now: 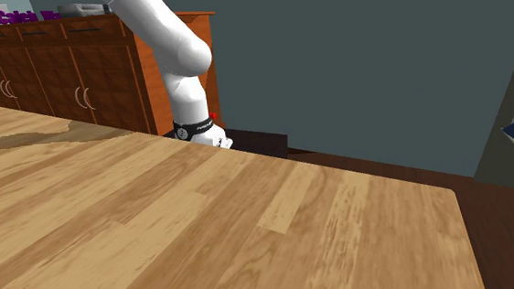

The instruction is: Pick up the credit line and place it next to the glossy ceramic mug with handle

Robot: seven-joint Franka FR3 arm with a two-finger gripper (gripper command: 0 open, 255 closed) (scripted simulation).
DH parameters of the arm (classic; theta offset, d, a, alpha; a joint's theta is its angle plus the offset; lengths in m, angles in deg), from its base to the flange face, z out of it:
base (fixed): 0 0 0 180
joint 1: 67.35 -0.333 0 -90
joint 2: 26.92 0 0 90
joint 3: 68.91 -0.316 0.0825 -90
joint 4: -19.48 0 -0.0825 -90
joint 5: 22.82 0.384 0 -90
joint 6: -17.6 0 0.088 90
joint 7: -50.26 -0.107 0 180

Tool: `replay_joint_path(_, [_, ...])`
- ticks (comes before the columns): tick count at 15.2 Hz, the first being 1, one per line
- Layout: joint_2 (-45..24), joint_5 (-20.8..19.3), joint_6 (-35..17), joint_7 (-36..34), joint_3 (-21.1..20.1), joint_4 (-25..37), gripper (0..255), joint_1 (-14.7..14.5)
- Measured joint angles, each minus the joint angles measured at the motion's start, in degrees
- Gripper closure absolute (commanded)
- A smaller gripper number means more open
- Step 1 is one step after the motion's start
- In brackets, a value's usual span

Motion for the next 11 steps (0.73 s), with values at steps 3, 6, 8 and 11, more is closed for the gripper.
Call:
replay_joint_path(3, [0.0, 0.0, 0.0, 0.0, 0.0, 0.0, 0, 0.0])
replay_joint_path(6, [-0.18, 0.07, 0.91, 0.05, -0.05, 1.07, 0, -0.14])
replay_joint_path(8, [-2.08, 0.34, 4.68, 0.51, -0.16, 6.75, 0, -0.5])
replay_joint_path(11, [-3.68, 0.53, 8.23, 1.08, -0.21, 11.89, 0, -0.74])
